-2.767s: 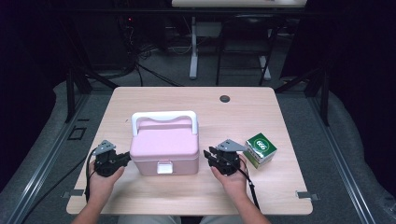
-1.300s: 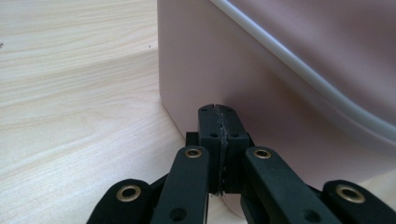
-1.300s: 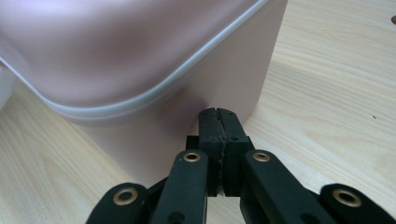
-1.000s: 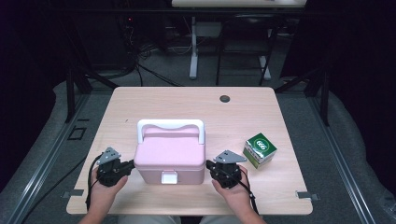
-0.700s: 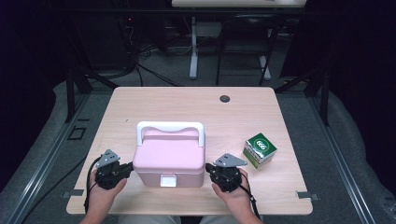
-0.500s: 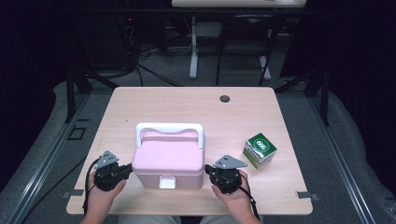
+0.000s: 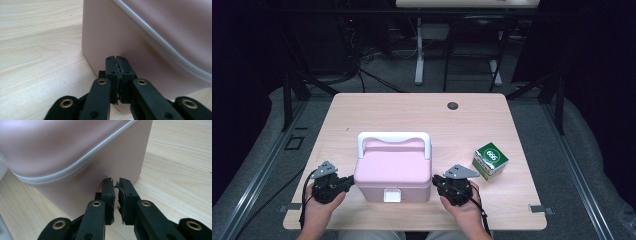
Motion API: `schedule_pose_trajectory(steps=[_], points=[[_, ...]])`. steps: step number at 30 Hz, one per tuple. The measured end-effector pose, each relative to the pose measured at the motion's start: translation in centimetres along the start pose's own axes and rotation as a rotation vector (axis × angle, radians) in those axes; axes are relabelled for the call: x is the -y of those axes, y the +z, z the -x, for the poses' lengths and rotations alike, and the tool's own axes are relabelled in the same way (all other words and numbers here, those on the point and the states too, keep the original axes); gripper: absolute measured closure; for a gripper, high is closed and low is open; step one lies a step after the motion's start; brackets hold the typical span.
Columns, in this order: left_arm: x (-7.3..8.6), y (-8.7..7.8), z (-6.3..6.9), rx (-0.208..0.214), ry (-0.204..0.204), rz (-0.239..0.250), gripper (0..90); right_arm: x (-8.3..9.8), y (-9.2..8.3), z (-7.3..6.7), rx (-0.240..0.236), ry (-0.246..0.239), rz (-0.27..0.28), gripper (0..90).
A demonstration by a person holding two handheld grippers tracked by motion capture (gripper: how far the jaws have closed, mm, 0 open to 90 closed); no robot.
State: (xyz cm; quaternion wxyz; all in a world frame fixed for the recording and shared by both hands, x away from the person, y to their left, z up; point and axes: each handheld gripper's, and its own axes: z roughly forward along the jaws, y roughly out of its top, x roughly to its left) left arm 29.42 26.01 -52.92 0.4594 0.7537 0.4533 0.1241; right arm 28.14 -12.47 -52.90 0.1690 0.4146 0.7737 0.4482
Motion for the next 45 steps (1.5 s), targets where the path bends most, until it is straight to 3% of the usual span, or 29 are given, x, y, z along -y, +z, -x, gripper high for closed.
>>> schedule_pose_trajectory(steps=[4,13,16,23,25,33,38,41,45], points=[[-0.2,-0.5,-0.7,0.029,-0.026,0.027,78.4,0.0,0.1,0.3,-0.009,0.010,-0.007,77.6],[-0.6,-0.9,-0.6,0.004,0.015,0.040,72.2,-0.2,-0.1,0.9,-0.027,0.025,0.003,70.9],[-1.2,-1.4,-0.8,0.003,0.023,0.059,67.2,-0.8,-0.5,1.3,-0.053,0.022,-0.001,67.9],[-2.5,-2.2,-1.2,0.017,0.016,0.080,61.3,-2.2,-1.1,1.8,-0.069,0.003,0.010,63.0],[-3.0,-2.5,-1.1,0.020,0.034,0.077,59.3,-2.6,-1.3,1.9,-0.065,-0.011,0.008,61.1],[-5.2,-3.9,-1.1,0.076,0.041,0.074,55.3,-5.0,-2.6,2.6,-0.116,-0.040,0.000,53.4],[-6.7,-4.4,-1.1,0.113,0.054,0.069,52.4,-6.2,-3.1,3.1,-0.135,-0.032,-0.011,51.8],[-7.3,-4.4,-0.9,0.127,0.081,0.050,51.4,-7.1,-3.3,3.5,-0.156,-0.008,-0.019,50.4],[-8.1,-4.0,-0.6,0.125,0.125,0.022,51.2,-7.9,-3.3,3.5,-0.152,-0.025,-0.029,49.2]])
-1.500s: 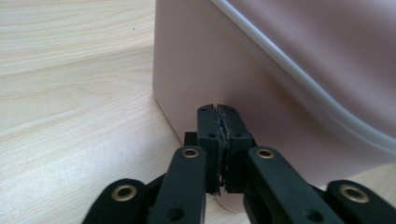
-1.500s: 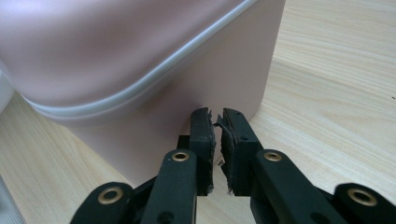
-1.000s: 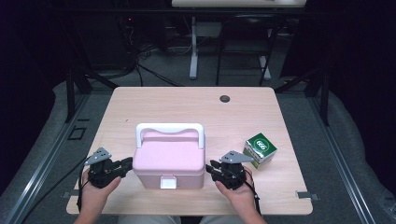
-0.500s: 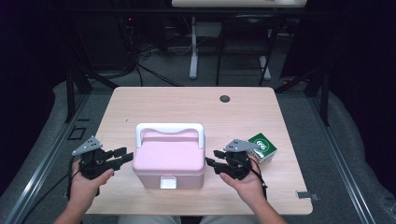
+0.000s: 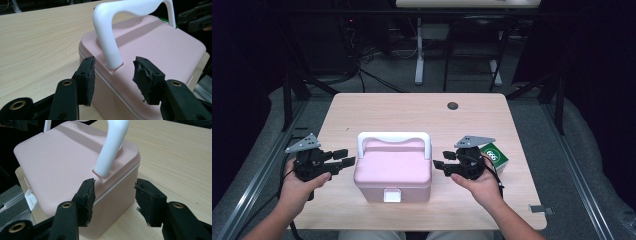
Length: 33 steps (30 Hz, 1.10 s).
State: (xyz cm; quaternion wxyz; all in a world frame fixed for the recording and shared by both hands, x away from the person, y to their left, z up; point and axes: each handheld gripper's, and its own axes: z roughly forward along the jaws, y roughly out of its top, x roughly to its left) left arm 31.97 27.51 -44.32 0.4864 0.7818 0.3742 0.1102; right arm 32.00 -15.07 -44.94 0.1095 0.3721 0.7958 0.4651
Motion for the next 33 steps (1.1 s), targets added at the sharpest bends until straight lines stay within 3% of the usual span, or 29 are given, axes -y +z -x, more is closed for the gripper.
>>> schedule_pose_trajectory(steps=[7,22,33], points=[[-0.9,1.2,0.2,0.003,0.013,-0.013,50.4,-1.3,0.3,-0.6,-0.006,-0.054,0.006,48.8],[-2.3,2.5,-0.3,-0.010,-0.016,-0.039,56.2,-2.7,2.3,-0.3,-0.019,-0.037,-0.010,51.2],[-2.7,2.9,0.1,-0.028,0.018,-0.073,59.6,-3.4,2.6,-0.8,-0.015,-0.066,0.001,53.3]])
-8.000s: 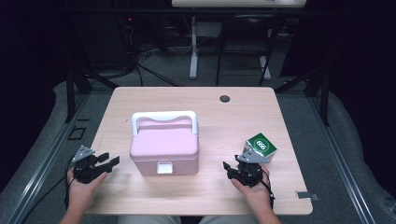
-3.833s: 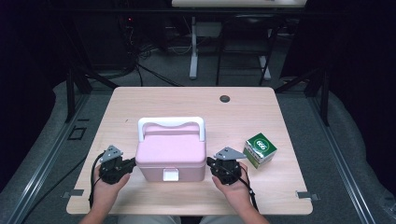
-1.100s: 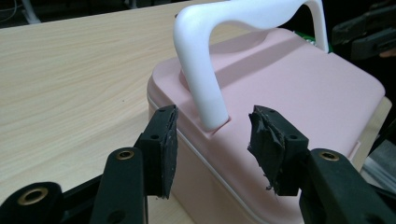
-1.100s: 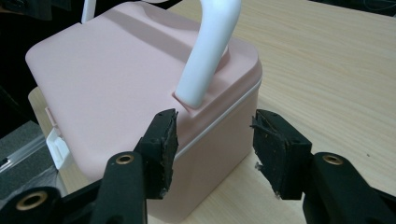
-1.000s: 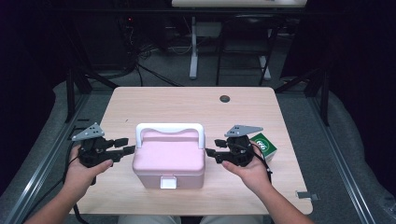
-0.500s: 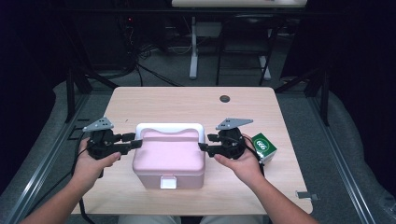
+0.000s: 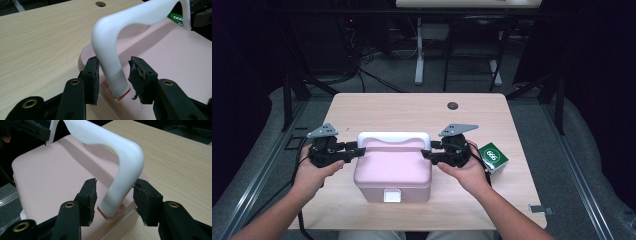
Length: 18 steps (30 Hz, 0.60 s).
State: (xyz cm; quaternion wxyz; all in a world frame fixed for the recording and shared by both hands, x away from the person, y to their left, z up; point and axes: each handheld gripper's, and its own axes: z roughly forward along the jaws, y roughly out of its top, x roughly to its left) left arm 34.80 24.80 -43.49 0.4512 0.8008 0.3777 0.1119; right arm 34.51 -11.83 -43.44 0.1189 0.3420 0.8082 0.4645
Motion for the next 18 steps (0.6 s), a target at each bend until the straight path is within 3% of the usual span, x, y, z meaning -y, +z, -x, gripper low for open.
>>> schedule_pose_trajectory(steps=[10,18], points=[[-0.4,-0.9,0.7,-0.003,0.035,-0.015,63.9,-0.4,-0.7,-0.7,0.003,-0.029,0.013,59.6],[-0.4,-1.3,0.9,-0.019,0.053,-0.024,71.8,-0.5,-1.0,-1.0,0.030,-0.060,0.003,71.6]])
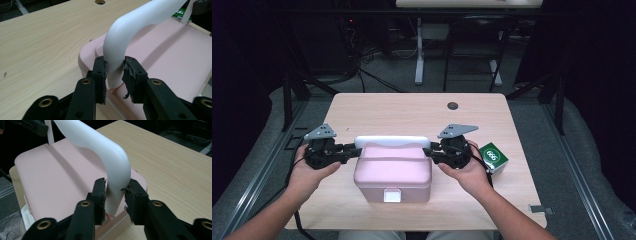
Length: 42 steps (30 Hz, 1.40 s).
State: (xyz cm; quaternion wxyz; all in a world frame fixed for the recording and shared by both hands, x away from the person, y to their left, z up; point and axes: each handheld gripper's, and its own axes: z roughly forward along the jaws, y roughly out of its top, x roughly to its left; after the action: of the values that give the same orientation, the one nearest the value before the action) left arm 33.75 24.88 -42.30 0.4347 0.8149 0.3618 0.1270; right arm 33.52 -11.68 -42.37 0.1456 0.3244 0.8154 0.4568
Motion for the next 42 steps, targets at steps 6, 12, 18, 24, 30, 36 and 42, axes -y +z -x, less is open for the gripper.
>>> schedule_pose_trajectory(steps=[6,12,18,24,30,36,42], points=[[-0.3,-0.2,0.2,-0.005,0.013,-0.022,72.5,0.0,-0.1,-0.1,-0.007,0.001,0.001,73.0],[-0.5,-0.4,0.4,-0.011,0.015,-0.040,73.4,-0.1,-0.3,-0.2,-0.011,-0.006,-0.007,73.6],[-1.0,-0.9,0.4,-0.014,0.015,-0.025,73.6,-0.5,-0.6,-0.2,-0.013,-0.010,0.000,73.8],[-1.8,-1.2,0.5,-0.024,0.023,-0.024,73.5,-1.5,-1.1,0.0,-0.014,-0.008,0.011,73.8],[-2.4,-1.3,0.2,-0.018,0.010,-0.026,73.5,-1.9,-1.1,0.1,-0.013,-0.001,0.010,74.0],[-2.7,-1.7,0.0,-0.010,0.002,0.012,68.0,-2.2,-1.3,0.3,-0.024,0.027,0.010,74.2],[-1.6,-3.1,0.3,-0.002,0.008,0.026,67.7,-2.1,-1.4,0.3,-0.027,0.027,0.004,74.2]])
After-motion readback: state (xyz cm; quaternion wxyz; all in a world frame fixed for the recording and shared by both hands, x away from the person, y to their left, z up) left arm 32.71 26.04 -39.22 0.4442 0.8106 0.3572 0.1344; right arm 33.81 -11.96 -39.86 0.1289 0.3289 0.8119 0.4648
